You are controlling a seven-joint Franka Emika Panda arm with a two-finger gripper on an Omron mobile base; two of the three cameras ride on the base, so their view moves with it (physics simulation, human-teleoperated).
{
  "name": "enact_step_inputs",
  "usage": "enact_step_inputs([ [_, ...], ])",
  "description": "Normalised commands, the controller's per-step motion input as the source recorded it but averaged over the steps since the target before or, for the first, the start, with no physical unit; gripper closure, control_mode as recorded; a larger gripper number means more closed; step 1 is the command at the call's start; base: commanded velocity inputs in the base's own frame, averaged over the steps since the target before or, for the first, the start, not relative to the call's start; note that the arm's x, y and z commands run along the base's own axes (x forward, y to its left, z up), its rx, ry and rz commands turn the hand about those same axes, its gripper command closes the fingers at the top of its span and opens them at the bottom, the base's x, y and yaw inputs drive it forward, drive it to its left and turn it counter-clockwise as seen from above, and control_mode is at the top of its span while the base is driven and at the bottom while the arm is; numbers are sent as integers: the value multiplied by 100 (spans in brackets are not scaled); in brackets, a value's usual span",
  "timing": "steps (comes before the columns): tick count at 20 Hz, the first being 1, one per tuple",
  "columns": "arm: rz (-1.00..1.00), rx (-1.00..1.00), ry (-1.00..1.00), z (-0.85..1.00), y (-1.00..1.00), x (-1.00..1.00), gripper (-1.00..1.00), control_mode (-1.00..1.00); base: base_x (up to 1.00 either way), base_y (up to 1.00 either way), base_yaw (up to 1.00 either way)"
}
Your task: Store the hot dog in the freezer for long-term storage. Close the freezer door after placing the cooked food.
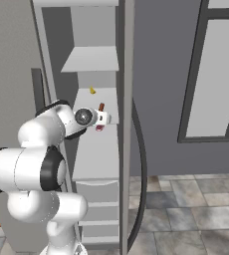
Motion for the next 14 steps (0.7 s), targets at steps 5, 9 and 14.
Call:
enact_step_inputs([
  [5, -2, 6, 0, 62, -1, -49, -100, -100, 0, 0, 0],
  [9, -2, 4, 0, 69, 0, -48, -100, -100, 0, 0, 0],
  [14, -2, 1, 5, 90, 0, -46, -100, -100, 0, 0, 0],
])
